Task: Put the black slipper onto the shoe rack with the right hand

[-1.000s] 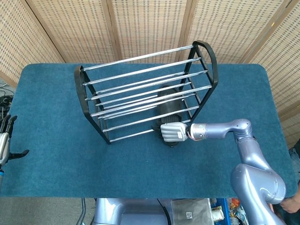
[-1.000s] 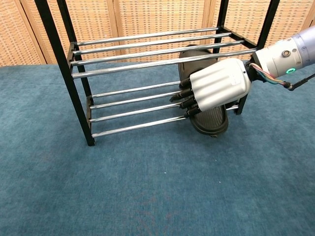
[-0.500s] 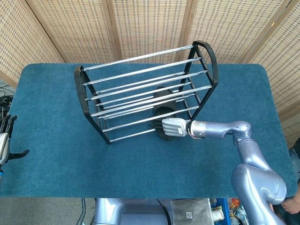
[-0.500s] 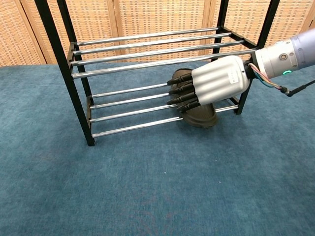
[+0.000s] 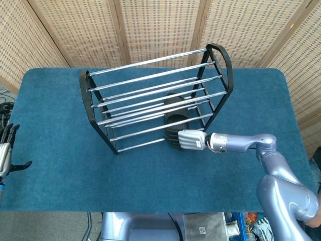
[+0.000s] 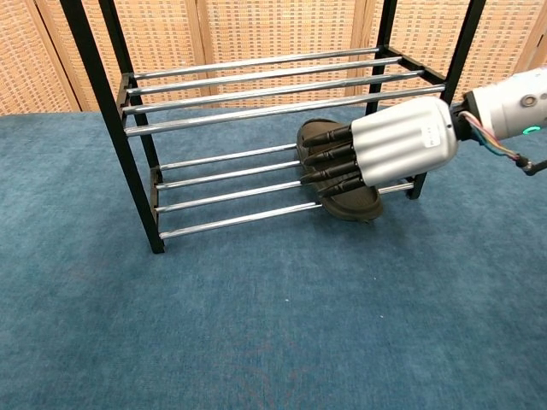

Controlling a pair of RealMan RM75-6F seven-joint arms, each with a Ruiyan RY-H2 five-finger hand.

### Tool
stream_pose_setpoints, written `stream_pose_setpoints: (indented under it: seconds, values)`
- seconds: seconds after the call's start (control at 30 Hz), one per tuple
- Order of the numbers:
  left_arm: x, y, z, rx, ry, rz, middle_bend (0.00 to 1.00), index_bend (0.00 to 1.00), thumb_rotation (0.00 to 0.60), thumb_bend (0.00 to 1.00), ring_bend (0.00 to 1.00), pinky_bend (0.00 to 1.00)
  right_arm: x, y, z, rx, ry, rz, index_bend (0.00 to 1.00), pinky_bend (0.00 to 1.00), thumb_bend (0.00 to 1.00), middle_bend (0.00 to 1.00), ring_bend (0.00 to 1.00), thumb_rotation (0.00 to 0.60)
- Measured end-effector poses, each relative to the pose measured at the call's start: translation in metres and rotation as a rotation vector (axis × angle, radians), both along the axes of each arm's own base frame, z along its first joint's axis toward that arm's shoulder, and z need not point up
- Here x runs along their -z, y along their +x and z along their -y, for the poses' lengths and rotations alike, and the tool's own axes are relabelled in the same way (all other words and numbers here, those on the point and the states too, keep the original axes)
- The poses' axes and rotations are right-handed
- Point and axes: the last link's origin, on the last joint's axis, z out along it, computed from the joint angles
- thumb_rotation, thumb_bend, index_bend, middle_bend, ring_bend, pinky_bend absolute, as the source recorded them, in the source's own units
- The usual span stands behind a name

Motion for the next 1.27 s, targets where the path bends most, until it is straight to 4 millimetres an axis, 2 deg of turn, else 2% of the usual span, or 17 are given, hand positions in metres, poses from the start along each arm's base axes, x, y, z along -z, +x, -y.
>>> stream_pose_setpoints:
  seconds: [0.27,0.53,0.6,0.73,0.87,1.0,1.1,1.27]
  values:
    - [-0.001,0.002,0.003,0.016,-0.002,0.007,0.00,0.00,0.600,0.13,0.00,0.00,-0.016,-0.012,-0.020,0.009,0.015,0.068,0.09,0.00,0.26,0.00,0.00,0.600]
    - [-0.002,0.004,0.007,0.033,-0.012,0.019,0.00,0.00,0.600,0.12,0.00,0.00,-0.045,-0.037,-0.049,0.053,0.026,0.131,0.09,0.00,0.20,0.00,0.00,0.600]
    - [-0.002,0.003,0.008,0.037,-0.017,0.023,0.00,0.00,0.600,0.12,0.00,0.00,-0.057,-0.046,-0.061,0.078,0.029,0.162,0.09,0.00,0.16,0.00,0.00,0.600]
    - [-0.002,0.003,0.009,0.041,-0.024,0.028,0.00,0.00,0.600,0.13,0.00,0.00,-0.083,-0.064,-0.081,0.145,0.014,0.236,0.08,0.00,0.02,0.00,0.00,0.600]
    - [-0.003,0.004,0.012,0.056,-0.028,0.032,0.00,0.00,0.600,0.12,0.00,0.00,-0.104,-0.085,-0.103,0.255,-0.033,0.351,0.04,0.00,0.00,0.00,0.00,0.600]
    - [-0.004,0.005,0.016,0.087,-0.020,0.038,0.00,0.00,0.600,0.12,0.00,0.00,-0.123,-0.110,-0.134,0.412,-0.122,0.499,0.00,0.00,0.00,0.00,0.00,0.600]
    - [-0.005,0.006,0.021,0.111,-0.012,0.047,0.00,0.00,0.600,0.12,0.00,0.00,-0.131,-0.126,-0.157,0.548,-0.201,0.610,0.00,0.00,0.00,0.00,0.00,0.600]
    - [-0.007,0.007,0.031,0.153,0.003,0.057,0.00,0.00,0.600,0.13,0.00,0.00,-0.138,-0.141,-0.186,0.759,-0.335,0.813,0.00,0.00,0.00,0.00,0.00,0.600]
